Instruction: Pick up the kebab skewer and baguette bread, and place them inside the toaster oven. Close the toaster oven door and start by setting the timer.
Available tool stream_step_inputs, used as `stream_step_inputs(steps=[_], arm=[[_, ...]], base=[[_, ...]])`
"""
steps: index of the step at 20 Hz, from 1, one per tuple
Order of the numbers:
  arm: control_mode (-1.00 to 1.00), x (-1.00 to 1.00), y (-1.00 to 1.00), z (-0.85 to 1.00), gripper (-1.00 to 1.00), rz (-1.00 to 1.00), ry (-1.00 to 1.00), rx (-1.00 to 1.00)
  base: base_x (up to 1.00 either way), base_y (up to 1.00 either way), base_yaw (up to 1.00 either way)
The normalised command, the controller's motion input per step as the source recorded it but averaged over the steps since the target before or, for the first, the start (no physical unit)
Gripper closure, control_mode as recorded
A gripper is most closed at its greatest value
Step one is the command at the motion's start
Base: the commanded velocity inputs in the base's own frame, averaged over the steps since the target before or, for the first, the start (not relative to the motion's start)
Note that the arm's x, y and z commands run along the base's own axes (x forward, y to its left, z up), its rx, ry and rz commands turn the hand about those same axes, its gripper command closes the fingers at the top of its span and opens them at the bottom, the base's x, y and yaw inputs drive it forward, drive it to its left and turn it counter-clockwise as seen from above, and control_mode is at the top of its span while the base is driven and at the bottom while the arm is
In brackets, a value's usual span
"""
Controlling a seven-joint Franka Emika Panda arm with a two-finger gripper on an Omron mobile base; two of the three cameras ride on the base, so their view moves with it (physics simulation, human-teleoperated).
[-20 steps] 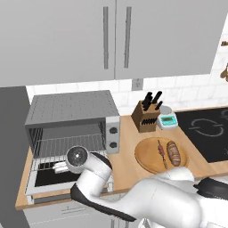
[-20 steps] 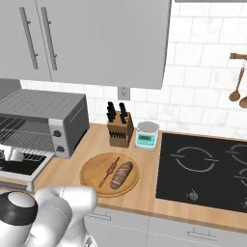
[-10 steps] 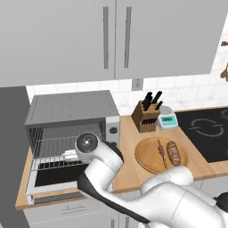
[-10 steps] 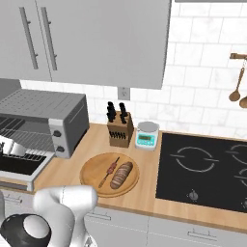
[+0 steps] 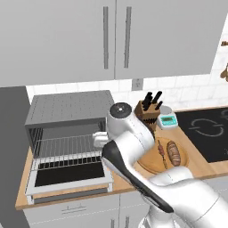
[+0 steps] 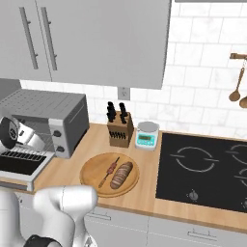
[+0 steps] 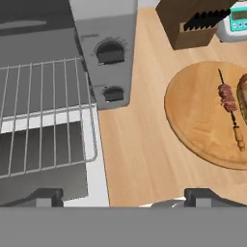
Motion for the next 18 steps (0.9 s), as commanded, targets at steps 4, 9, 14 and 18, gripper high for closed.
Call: stream_step_inputs(steps=[4, 9, 14, 18], arm=[[-1.00, -0.13, -1.00, 0.09, -1.00, -0.03, 0.19, 0.00], [-1.00, 0.02, -0.98, 0.00, -1.00, -0.01, 0.14, 0.00], [-1.00, 0.24, -0.91, 0.00, -1.00, 0.00, 0.14, 0.00], [-1.00, 0.26, -0.77, 0.00, -1.00, 0.00, 0.11, 0.00]], base=[[0.00, 0.00, 0.00], [0.00, 0.00, 0.00], [0.00, 0.00, 0.00], [0.00, 0.00, 0.00]])
